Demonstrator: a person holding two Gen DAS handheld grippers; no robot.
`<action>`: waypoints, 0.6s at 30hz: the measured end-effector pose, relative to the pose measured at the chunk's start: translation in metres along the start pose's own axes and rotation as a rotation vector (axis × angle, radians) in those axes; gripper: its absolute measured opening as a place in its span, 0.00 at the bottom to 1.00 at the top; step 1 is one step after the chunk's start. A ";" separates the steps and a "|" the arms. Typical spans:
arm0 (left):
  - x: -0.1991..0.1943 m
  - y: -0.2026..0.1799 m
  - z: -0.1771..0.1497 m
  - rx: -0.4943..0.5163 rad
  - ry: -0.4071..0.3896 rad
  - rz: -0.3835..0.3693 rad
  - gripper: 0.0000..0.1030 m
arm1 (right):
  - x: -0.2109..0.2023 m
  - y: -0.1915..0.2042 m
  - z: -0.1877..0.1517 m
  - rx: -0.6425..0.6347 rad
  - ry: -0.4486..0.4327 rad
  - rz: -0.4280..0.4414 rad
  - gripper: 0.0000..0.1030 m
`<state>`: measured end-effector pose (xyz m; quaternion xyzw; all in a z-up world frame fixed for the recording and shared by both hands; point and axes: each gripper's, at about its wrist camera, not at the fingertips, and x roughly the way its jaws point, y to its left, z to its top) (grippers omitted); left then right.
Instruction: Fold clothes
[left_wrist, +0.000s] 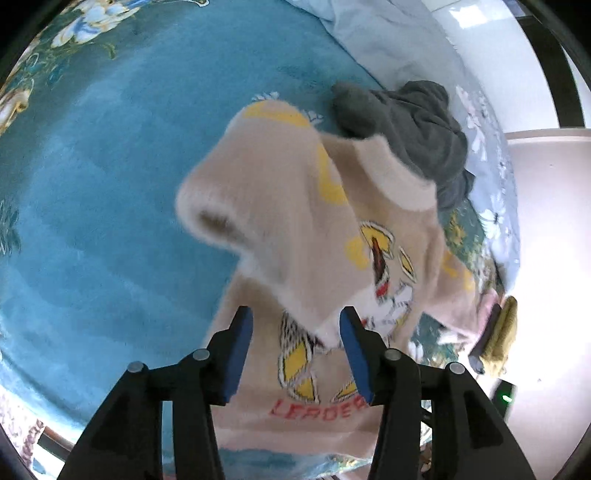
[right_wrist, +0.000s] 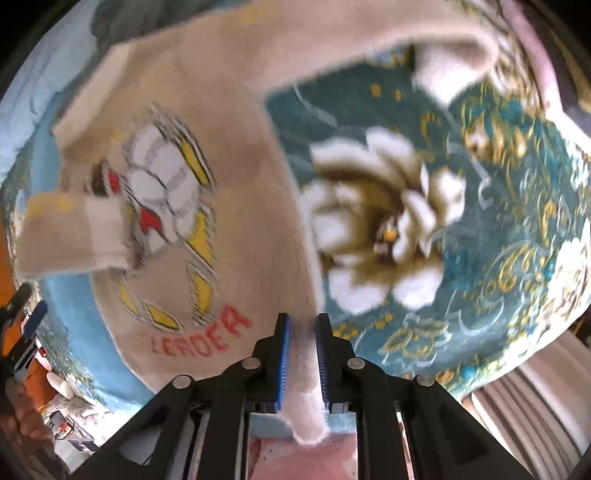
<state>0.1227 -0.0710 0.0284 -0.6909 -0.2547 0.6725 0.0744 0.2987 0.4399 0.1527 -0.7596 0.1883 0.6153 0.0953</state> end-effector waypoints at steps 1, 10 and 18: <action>0.005 -0.001 0.005 -0.001 0.001 0.003 0.48 | -0.006 0.002 0.003 -0.007 -0.022 0.007 0.25; -0.027 -0.006 0.032 -0.084 -0.059 -0.337 0.01 | 0.023 0.109 0.054 -0.035 -0.126 0.041 0.35; -0.088 0.083 0.070 -0.369 -0.281 -0.475 0.01 | 0.036 0.150 0.071 -0.112 -0.090 0.023 0.35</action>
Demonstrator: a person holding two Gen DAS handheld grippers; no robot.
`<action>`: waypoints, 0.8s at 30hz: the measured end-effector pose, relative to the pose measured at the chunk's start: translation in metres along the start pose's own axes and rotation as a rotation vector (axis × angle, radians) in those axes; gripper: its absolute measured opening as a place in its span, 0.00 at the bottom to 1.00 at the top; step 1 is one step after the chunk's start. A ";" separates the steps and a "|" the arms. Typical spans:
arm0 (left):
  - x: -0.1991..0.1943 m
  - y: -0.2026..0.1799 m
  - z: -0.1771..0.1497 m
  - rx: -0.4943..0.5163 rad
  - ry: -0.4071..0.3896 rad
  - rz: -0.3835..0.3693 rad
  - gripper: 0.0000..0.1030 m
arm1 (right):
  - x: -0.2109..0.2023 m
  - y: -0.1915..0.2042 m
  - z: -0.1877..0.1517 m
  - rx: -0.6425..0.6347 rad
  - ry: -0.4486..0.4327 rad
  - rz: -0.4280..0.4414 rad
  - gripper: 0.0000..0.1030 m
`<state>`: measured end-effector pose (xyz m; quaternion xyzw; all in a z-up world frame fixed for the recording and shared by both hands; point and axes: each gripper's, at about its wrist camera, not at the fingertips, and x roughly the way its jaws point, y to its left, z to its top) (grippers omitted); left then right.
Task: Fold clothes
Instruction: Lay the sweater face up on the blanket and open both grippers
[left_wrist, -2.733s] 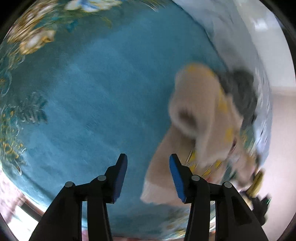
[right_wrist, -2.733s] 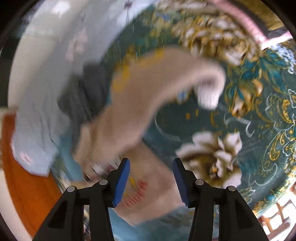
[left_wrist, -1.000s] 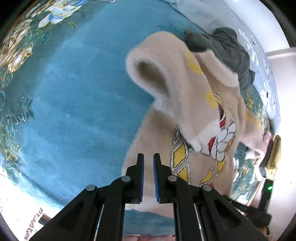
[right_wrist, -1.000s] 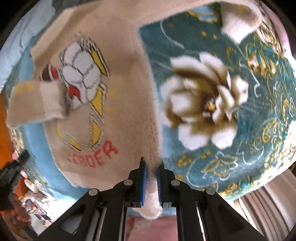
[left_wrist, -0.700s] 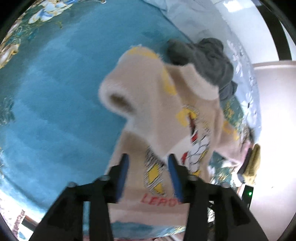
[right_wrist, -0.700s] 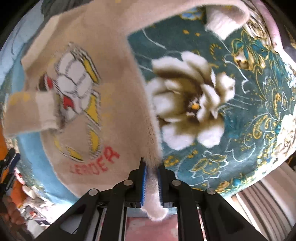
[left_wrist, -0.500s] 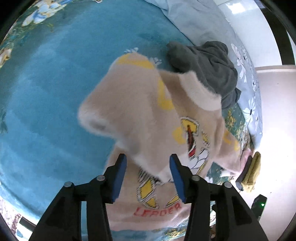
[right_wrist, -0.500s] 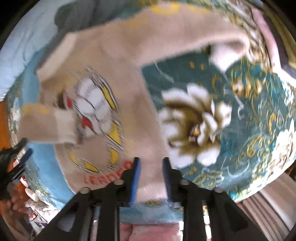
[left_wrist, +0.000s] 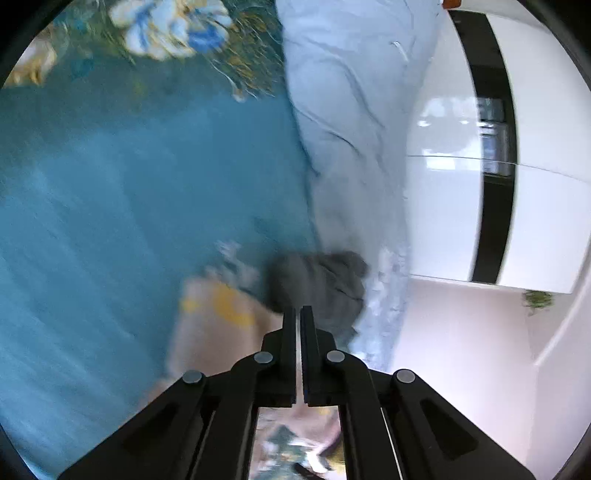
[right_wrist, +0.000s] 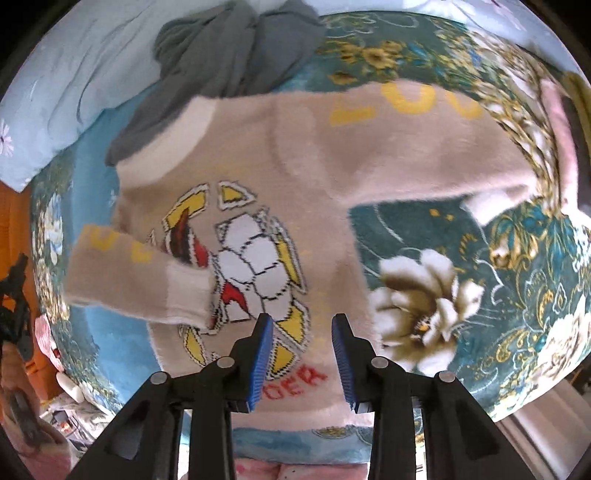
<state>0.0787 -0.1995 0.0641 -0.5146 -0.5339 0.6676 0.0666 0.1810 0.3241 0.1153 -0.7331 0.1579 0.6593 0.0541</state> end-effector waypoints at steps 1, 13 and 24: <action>-0.001 0.001 0.002 0.027 0.017 0.044 0.01 | 0.003 0.004 0.001 -0.007 0.007 -0.003 0.35; 0.061 -0.006 -0.093 0.324 0.358 0.249 0.56 | 0.006 0.032 0.017 -0.013 -0.046 -0.011 0.62; 0.105 -0.019 -0.098 0.367 0.421 0.299 0.09 | 0.001 0.056 0.032 -0.024 -0.106 -0.014 0.94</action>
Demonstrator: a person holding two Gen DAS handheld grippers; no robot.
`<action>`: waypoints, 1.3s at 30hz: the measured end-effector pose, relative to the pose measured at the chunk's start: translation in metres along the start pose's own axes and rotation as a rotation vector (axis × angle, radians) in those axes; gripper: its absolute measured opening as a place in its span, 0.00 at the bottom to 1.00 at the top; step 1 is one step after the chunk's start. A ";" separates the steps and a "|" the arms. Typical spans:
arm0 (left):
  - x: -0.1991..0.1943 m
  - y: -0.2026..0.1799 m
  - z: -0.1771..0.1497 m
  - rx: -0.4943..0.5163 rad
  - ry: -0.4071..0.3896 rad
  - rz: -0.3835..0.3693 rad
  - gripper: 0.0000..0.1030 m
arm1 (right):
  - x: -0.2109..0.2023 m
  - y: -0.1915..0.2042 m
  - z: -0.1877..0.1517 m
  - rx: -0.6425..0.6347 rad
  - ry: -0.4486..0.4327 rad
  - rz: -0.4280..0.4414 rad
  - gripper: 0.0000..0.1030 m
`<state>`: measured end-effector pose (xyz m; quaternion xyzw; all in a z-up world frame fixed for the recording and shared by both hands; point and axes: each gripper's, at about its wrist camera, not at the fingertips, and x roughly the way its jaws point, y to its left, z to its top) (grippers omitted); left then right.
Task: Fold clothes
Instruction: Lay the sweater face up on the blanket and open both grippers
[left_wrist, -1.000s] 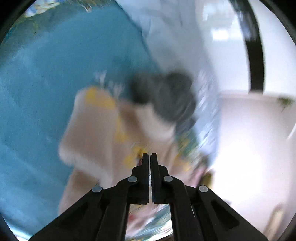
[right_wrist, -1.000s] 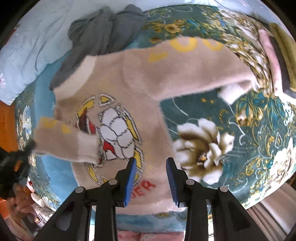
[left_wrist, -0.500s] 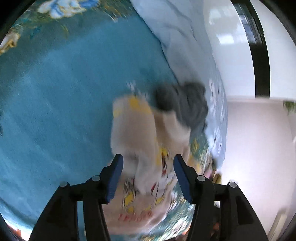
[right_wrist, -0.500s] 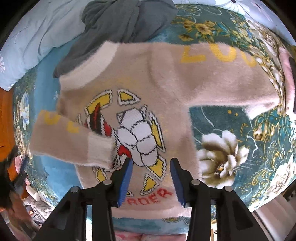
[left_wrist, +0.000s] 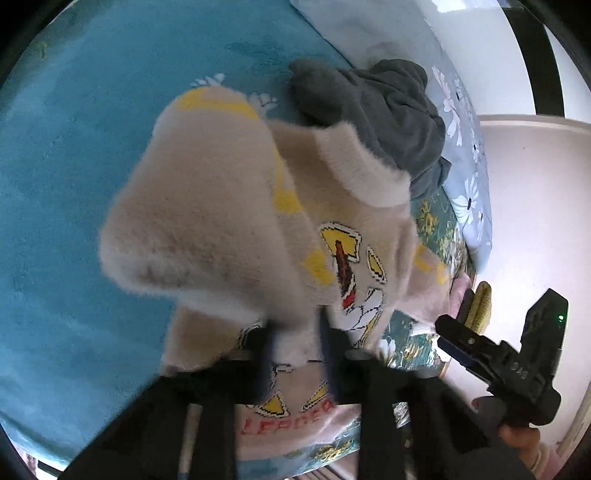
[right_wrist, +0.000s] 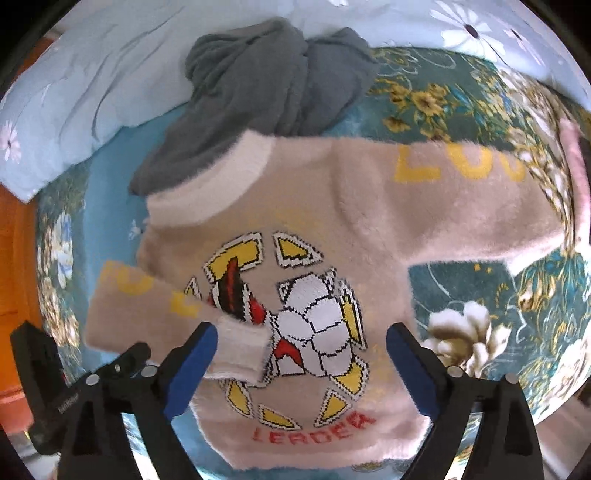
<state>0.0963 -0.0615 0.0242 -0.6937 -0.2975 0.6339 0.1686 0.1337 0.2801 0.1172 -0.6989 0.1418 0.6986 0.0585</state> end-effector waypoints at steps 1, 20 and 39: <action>-0.003 0.000 0.001 0.003 0.002 -0.014 0.09 | 0.001 0.001 0.001 -0.009 0.005 -0.012 0.94; -0.118 0.213 -0.008 -0.960 -0.517 -0.576 0.17 | -0.005 -0.001 -0.004 0.048 -0.011 0.049 0.94; -0.174 -0.009 -0.043 0.054 -0.508 0.263 0.69 | -0.085 -0.095 -0.029 0.240 -0.226 0.131 0.94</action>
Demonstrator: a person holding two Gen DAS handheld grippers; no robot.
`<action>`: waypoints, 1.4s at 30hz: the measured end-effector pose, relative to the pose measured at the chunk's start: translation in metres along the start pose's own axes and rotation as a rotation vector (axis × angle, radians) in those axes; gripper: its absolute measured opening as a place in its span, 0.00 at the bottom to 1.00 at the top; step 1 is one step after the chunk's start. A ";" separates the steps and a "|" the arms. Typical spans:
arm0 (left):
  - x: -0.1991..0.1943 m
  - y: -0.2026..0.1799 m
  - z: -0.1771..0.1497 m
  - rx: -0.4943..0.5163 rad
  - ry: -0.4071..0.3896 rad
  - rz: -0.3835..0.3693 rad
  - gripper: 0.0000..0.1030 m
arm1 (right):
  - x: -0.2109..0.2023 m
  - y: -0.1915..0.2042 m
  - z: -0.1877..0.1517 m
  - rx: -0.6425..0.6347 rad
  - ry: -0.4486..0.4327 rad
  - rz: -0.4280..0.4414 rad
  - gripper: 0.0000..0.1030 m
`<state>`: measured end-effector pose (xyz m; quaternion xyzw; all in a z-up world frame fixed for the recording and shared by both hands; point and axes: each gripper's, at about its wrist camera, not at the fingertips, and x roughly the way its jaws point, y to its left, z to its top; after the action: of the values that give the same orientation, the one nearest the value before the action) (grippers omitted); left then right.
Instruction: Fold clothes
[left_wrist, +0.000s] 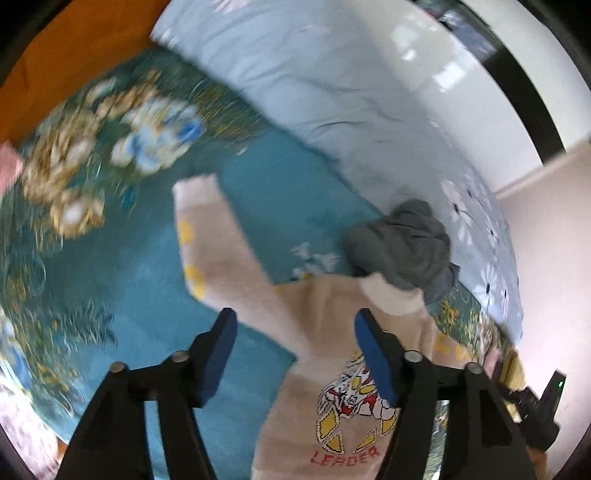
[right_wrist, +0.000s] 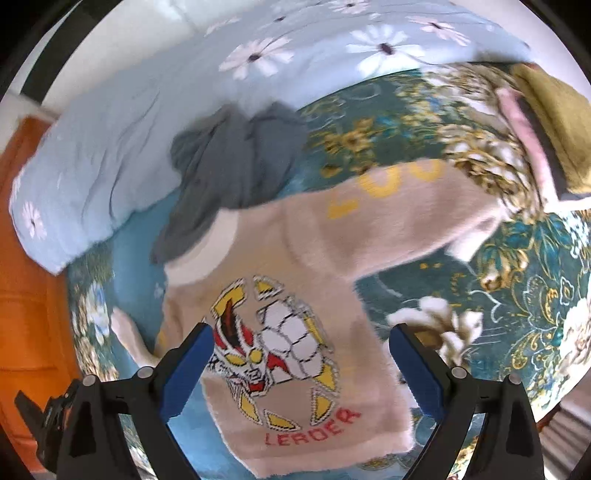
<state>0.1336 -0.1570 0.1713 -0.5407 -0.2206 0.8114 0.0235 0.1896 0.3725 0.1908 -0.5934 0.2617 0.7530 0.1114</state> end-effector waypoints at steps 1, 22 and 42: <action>-0.005 -0.008 -0.001 0.015 -0.019 0.001 0.70 | -0.004 -0.008 0.002 0.008 -0.014 0.005 0.94; -0.047 -0.172 -0.074 0.026 -0.131 0.134 0.77 | -0.001 -0.274 0.050 0.423 -0.097 0.220 0.97; -0.051 -0.174 -0.071 0.083 -0.156 0.276 0.97 | 0.118 -0.287 0.097 0.828 0.070 0.425 0.53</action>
<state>0.1834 0.0098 0.2601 -0.5000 -0.1114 0.8548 -0.0832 0.2140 0.6477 0.0185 -0.4572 0.6595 0.5709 0.1733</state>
